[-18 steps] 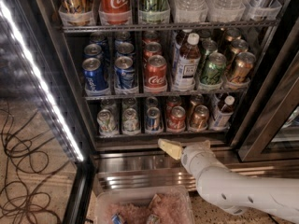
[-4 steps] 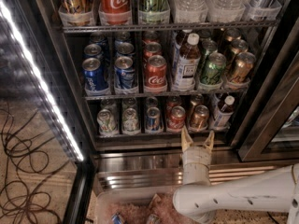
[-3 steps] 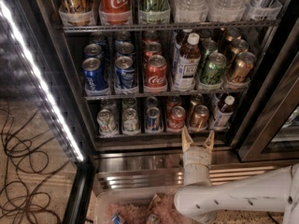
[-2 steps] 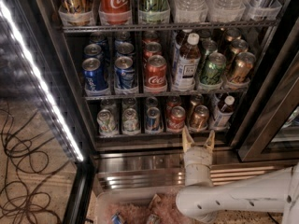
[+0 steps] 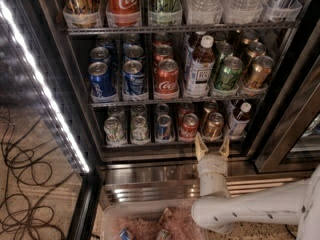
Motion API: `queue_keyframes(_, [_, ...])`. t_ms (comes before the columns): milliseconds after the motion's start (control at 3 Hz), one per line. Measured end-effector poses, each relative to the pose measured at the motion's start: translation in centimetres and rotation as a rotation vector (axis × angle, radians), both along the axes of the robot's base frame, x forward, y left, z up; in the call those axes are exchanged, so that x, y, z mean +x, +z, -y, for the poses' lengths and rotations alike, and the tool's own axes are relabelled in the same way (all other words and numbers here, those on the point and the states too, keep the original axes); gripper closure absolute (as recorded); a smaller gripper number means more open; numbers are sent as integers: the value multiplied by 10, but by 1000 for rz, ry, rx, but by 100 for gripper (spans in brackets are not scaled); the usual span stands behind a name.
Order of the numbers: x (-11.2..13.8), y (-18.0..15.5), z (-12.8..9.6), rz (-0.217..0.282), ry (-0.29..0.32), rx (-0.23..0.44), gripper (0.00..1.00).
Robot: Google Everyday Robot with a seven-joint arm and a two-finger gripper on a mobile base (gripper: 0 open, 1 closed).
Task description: Pick orange can from bottom shelf of fridge
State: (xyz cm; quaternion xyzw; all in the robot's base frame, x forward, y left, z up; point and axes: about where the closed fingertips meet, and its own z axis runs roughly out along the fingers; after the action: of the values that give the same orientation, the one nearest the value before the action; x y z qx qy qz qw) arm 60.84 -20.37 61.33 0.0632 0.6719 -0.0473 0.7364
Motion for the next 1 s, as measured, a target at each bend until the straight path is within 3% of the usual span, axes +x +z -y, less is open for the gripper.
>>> queue_keyframes(667, [16, -1, 3, 3, 24, -25, 31])
queue_keyframes(1000, [38, 3, 15, 21, 24, -60, 31])
